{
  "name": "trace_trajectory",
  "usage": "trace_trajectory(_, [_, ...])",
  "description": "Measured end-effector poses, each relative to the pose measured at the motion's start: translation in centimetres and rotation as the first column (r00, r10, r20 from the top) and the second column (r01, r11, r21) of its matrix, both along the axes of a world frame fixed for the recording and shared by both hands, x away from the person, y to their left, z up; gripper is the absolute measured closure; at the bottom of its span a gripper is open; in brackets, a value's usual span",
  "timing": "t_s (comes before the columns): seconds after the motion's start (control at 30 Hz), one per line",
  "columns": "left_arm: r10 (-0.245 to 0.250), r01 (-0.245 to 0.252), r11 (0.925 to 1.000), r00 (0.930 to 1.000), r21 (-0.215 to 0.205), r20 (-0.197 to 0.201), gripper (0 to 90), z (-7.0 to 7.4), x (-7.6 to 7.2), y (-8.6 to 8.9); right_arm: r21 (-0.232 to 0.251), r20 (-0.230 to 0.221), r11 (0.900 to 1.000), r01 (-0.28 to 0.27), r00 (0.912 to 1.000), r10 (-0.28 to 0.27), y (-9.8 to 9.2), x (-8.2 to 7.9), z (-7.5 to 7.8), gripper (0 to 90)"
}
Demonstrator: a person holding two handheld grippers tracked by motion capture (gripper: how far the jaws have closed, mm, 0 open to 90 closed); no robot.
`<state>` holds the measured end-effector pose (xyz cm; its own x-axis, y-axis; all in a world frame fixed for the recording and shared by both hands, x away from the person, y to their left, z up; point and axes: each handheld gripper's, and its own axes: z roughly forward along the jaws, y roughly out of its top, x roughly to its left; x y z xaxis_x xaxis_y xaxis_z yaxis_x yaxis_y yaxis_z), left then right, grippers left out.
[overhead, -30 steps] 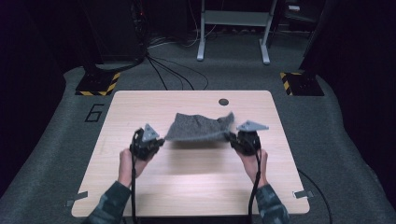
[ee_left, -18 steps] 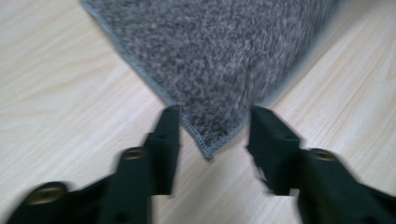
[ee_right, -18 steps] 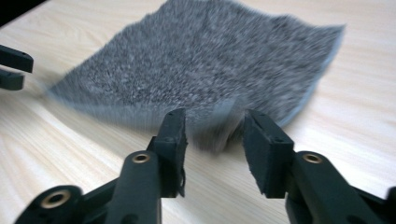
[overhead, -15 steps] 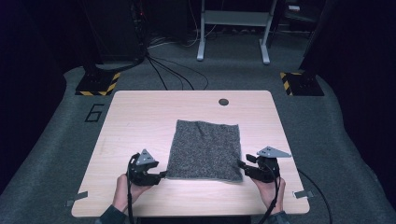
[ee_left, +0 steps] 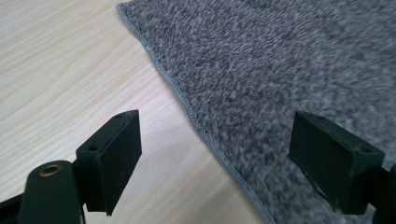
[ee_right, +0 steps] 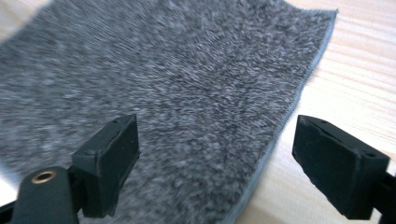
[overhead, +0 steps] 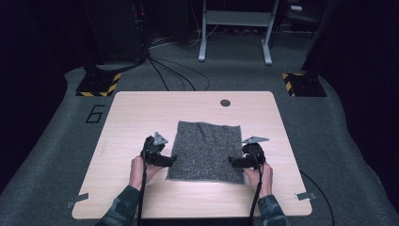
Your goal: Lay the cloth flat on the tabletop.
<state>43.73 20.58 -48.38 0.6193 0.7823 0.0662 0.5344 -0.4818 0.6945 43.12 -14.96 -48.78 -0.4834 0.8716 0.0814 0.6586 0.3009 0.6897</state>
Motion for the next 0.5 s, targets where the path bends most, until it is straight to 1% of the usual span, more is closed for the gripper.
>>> trace_trajectory(0.03, [0.004,-0.004,0.9999,1.0,0.015,0.003,16.1,-0.2,0.1,-0.2,-0.006,-0.003,1.0,0.0,1.0,0.0,0.1,0.2,-0.2,10.9])
trace_trajectory(0.07, [0.007,-0.007,0.9997,1.0,0.025,-0.004,15.6,-0.4,0.4,-0.4,-0.015,-0.005,1.0,0.007,1.0,-0.007,0.2,0.3,-0.4,9.7])
trace_trajectory(0.1, [0.013,-0.013,0.9994,0.9999,0.031,-0.002,15.5,-0.6,0.6,-0.5,-0.032,-0.011,0.999,0.007,0.9999,-0.008,0.3,0.6,-0.7,7.2])
trace_trajectory(0.17, [0.02,-0.02,0.9983,0.9997,0.056,-0.011,15.3,-1.2,1.1,-0.7,-0.04,-0.029,0.999,0.021,0.9993,-0.023,0.4,0.9,-1.0,5.1])
trace_trajectory(0.2, [0.031,-0.03,0.9973,0.9995,0.067,-0.011,15.2,-1.5,1.3,-0.8,-0.067,-0.035,0.998,0.022,0.9991,-0.024,0.5,1.0,-1.3,4.3])
trace_trajectory(0.23, [0.037,-0.035,0.9967,0.9992,0.073,-0.014,14.8,-1.7,1.5,-0.7,-0.089,-0.025,0.996,0.022,0.9994,-0.024,0.6,1.1,-1.5,4.2])
trace_trajectory(0.27, [0.041,-0.04,0.9964,0.9989,0.074,-0.021,14.7,-2.0,1.6,-0.7,-0.101,-0.025,0.995,0.021,0.9994,-0.024,0.7,1.2,-1.6,3.8])
trace_trajectory(0.3, [0.047,-0.045,0.9957,0.9986,0.08,-0.024,14.7,-2.1,1.7,-0.7,-0.124,-0.028,0.992,0.017,0.9994,-0.02,0.9,1.2,-1.8,3.7])
trace_trajectory(0.33, [0.045,-0.042,0.9945,0.9987,0.096,-0.025,14.6,-2.3,1.7,-0.7,-0.134,-0.028,0.991,0.016,0.9994,-0.02,0.9,1.3,-2.0,3.7])
trace_trajectory(0.37, [0.046,-0.043,0.9939,0.9985,0.102,-0.03,14.6,-2.4,1.6,-0.7,-0.148,-0.036,0.989,0.016,0.9991,-0.021,1.0,1.3,-2.2,3.7])
trace_trajectory(0.4, [0.043,-0.04,0.9938,0.9986,0.104,-0.032,14.6,-2.5,1.6,-0.8,-0.158,-0.036,0.987,0.014,0.9992,-0.02,1.0,1.4,-2.3,3.7])
trace_trajectory(0.43, [0.044,-0.041,0.9936,0.9988,0.105,-0.024,14.6,-2.6,1.5,-0.8,-0.158,-0.04,0.987,0.009,0.9991,-0.016,1.1,1.5,-2.5,3.6])
trace_trajectory(0.47, [0.041,-0.038,0.9927,0.9988,0.114,-0.028,14.7,-2.7,1.4,-0.8,-0.154,-0.044,0.988,0.008,0.9989,-0.015,1.1,1.5,-2.6,3.4])
trace_trajectory(0.5, [0.039,-0.036,0.9929,0.9988,0.114,-0.029,14.7,-2.7,1.3,-0.8,-0.151,-0.046,0.988,0.011,0.9988,-0.018,1.1,1.5,-2.7,2.9])
